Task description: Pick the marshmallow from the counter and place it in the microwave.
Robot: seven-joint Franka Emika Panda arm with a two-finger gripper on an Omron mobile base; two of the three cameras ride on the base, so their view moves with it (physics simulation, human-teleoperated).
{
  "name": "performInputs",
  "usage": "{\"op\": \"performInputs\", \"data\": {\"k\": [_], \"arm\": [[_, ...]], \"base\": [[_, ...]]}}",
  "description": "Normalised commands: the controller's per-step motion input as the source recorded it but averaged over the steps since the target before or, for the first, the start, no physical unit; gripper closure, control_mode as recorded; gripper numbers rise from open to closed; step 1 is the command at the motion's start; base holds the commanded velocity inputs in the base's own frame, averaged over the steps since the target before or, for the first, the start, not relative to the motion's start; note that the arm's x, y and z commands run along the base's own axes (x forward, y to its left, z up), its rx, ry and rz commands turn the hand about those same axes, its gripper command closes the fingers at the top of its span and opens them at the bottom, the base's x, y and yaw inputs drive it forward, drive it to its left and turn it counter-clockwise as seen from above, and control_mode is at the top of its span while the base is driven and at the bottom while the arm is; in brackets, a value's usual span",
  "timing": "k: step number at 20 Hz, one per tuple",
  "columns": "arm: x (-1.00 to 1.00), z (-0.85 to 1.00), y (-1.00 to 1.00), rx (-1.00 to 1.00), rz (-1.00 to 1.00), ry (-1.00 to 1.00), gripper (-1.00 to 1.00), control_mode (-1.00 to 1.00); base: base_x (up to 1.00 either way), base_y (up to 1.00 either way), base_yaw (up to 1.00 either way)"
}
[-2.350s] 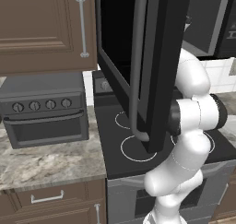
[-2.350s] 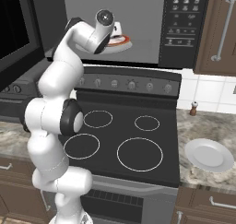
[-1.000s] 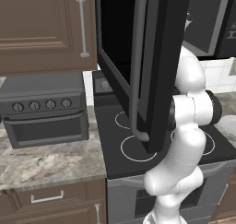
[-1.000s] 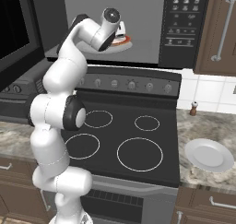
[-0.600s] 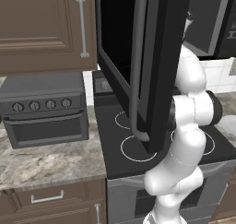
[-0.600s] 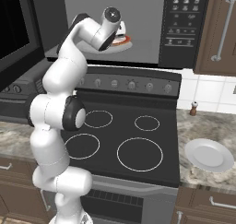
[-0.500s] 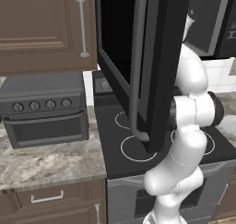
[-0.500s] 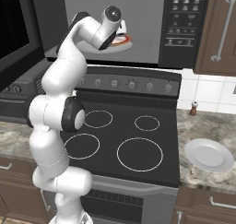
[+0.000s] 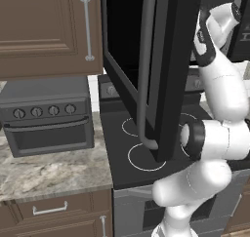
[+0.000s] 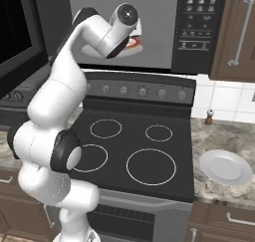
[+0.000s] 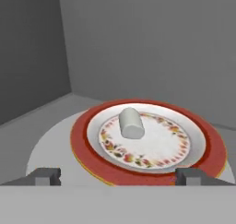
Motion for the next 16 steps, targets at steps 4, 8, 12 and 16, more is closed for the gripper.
{"op": "performInputs", "data": {"k": [4,8,12,16], "arm": [[-1.00,0.02,0.00,0.02,-0.13,0.00,-1.00,-1.00],[-1.00,-0.14,0.04,0.00,-0.18,0.09,-1.00,-1.00],[-1.00,-0.61,0.18,0.00,-0.19,0.11,-1.00,-1.00],[-1.00,-0.98,0.24,0.00,-0.20,0.12,-1.00,-1.00]], "base": [[0.00,0.00,0.00],[0.00,0.00,0.00],[0.00,0.00,0.00],[0.00,0.00,0.00]]}}
